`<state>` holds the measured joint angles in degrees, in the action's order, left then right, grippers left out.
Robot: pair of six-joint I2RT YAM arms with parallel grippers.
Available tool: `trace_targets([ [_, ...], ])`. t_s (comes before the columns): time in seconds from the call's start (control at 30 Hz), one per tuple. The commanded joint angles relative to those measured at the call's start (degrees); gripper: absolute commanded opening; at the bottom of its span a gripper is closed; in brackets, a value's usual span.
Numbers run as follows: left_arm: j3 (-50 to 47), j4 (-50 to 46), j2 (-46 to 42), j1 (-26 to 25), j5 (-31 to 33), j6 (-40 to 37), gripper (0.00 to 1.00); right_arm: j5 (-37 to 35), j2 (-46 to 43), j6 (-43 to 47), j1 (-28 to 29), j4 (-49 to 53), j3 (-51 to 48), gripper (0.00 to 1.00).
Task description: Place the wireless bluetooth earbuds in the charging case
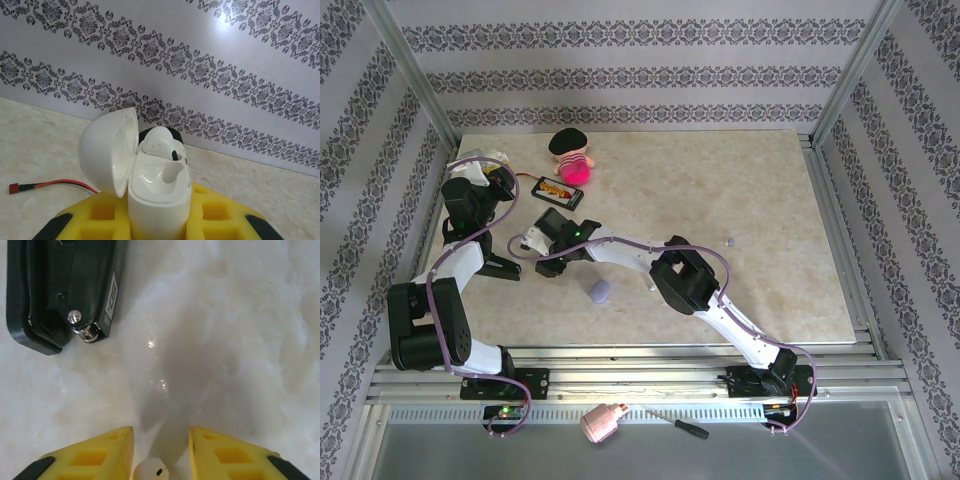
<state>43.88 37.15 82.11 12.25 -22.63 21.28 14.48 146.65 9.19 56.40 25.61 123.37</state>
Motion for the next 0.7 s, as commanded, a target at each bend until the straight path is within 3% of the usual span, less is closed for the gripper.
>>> trace_targets([
  [0.0, 1.0, -0.4, -2.3, 0.8, -1.2, -1.3, 0.00, 0.3, 0.5, 0.0, 0.1, 2.7, -0.8, 0.30],
  [0.23, -0.1, -2.9, -4.2, 0.8, -1.5, -5.9, 0.00, -1.9, -6.0, 1.4, -1.3, -1.0, -10.9, 0.27],
  [0.47, -1.1, -2.3, -4.8, 0.8, -1.7, -5.9, 0.00, -1.9, -10.4, -0.2, -2.9, -2.9, -18.4, 0.26],
  [0.6, -1.4, -1.7, -4.7, 0.8, -2.1, -5.5, 0.00, -1.2, -12.5, -2.0, -4.3, -5.2, -22.3, 0.18],
  [0.67, -1.5, -1.7, -4.7, 0.8, -2.3, -5.5, 0.00, 0.2, -13.3, -1.6, -4.6, -5.5, -23.2, 0.21],
])
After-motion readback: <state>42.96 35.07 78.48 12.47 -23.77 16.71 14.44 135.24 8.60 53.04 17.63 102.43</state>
